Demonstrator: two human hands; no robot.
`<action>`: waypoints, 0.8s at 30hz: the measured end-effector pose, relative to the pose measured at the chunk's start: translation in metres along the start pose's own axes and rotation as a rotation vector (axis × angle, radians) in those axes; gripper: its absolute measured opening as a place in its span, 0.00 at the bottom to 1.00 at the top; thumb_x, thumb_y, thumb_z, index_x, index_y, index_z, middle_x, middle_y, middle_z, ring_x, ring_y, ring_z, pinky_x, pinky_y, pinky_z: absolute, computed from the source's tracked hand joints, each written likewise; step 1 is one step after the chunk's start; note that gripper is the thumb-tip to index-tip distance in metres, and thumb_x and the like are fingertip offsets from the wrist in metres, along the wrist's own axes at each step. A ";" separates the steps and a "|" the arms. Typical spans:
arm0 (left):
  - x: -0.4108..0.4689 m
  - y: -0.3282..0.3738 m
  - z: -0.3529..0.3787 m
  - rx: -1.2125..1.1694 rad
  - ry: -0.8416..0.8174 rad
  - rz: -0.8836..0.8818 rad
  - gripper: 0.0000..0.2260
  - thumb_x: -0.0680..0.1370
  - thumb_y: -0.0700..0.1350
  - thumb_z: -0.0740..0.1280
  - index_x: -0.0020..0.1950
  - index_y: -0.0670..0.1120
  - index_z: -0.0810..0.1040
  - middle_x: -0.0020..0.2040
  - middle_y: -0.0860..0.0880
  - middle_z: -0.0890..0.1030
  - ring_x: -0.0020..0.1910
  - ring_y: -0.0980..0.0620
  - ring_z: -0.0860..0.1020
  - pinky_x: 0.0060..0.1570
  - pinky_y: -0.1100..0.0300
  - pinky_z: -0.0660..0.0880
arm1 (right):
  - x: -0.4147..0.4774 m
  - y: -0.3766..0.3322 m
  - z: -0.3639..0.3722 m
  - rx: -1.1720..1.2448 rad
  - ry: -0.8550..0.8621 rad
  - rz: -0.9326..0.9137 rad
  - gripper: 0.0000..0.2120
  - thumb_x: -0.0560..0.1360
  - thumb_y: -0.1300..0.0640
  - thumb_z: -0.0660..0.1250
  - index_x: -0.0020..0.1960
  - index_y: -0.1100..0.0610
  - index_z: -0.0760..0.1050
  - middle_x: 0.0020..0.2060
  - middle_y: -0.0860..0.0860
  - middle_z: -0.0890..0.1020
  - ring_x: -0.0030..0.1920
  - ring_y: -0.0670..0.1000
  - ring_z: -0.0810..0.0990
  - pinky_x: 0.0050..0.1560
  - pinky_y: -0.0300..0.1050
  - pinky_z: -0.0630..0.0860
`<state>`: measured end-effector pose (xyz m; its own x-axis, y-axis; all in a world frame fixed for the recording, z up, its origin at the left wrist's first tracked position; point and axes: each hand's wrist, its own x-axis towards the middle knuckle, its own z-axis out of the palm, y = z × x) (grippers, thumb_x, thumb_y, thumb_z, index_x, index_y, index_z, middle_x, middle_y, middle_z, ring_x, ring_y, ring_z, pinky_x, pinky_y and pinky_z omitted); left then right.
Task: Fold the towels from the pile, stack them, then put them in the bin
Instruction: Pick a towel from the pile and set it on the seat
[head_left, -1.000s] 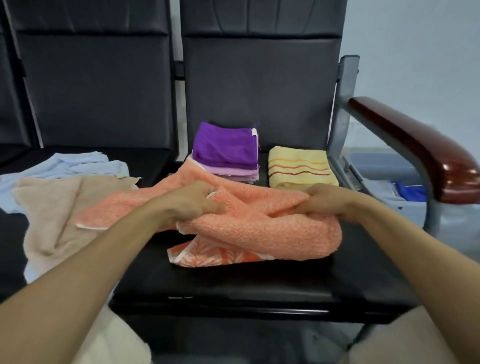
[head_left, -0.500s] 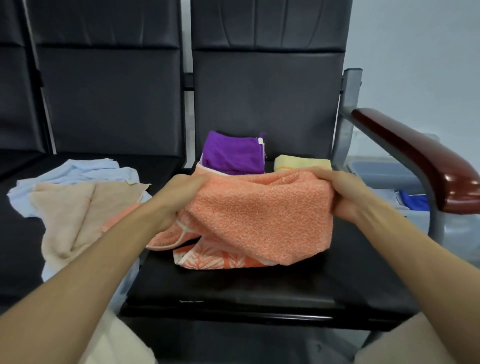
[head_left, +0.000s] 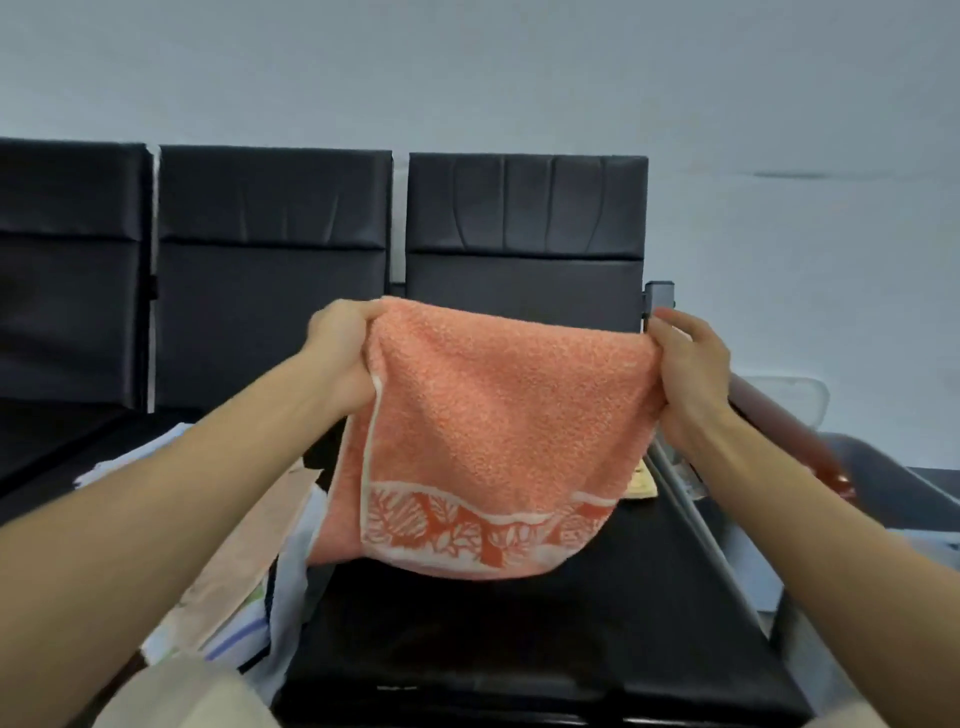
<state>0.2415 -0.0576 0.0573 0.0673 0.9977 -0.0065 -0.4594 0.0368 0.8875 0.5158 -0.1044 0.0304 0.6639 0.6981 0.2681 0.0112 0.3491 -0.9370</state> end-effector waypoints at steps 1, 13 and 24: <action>-0.003 0.011 0.005 0.021 0.050 0.034 0.05 0.77 0.34 0.62 0.46 0.40 0.77 0.34 0.47 0.74 0.26 0.53 0.72 0.29 0.62 0.71 | 0.001 -0.010 0.000 0.018 0.036 -0.003 0.12 0.76 0.57 0.66 0.59 0.50 0.77 0.54 0.49 0.79 0.48 0.46 0.77 0.47 0.41 0.74; -0.041 0.082 0.034 0.798 0.072 0.493 0.11 0.79 0.39 0.66 0.61 0.42 0.79 0.59 0.47 0.76 0.58 0.51 0.72 0.59 0.58 0.69 | 0.002 -0.097 -0.043 -0.346 0.011 -0.173 0.21 0.73 0.63 0.56 0.57 0.49 0.81 0.52 0.49 0.79 0.53 0.50 0.76 0.57 0.45 0.74; -0.056 0.089 0.041 0.955 0.179 0.668 0.05 0.79 0.41 0.67 0.53 0.45 0.81 0.59 0.47 0.79 0.57 0.52 0.74 0.52 0.60 0.68 | -0.007 -0.137 -0.060 -0.208 -0.184 -0.002 0.26 0.74 0.73 0.56 0.66 0.53 0.76 0.58 0.51 0.77 0.53 0.50 0.77 0.50 0.41 0.73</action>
<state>0.2338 -0.1121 0.1554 -0.0955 0.7995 0.5931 0.4978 -0.4775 0.7240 0.5547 -0.1949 0.1438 0.5166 0.8063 0.2881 0.1778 0.2281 -0.9573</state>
